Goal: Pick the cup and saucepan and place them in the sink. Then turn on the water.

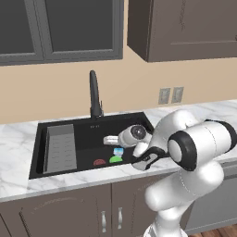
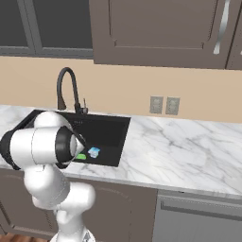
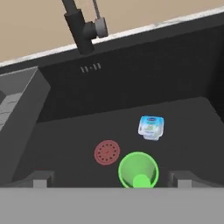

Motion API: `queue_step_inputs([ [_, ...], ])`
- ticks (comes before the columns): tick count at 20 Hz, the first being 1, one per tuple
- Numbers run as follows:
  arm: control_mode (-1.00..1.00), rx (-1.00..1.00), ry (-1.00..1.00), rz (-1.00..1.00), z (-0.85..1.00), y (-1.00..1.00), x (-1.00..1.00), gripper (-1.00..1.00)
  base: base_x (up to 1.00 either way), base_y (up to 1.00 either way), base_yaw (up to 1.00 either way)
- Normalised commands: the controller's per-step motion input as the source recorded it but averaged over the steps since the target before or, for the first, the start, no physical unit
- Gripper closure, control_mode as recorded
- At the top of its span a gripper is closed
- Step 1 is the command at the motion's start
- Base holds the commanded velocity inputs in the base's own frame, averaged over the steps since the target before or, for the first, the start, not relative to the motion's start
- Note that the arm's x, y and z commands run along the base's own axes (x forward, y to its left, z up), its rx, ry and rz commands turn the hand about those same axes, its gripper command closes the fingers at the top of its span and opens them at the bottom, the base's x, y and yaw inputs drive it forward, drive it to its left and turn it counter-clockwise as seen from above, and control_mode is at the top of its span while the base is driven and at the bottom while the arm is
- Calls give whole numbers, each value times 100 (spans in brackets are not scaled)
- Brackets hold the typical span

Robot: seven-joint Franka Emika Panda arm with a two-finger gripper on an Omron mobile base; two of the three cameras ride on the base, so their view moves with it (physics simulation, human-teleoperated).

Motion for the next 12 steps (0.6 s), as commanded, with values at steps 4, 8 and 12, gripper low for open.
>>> queue_step_inputs([
  [4,-100,-34,25,0,99,0,13,-100,0,0,0],
  [8,-100,-23,17,0,100,-2,0,-100,0,0,0],
  [12,-100,-5,16,0,94,-20,0,-100,0,0,0],
])
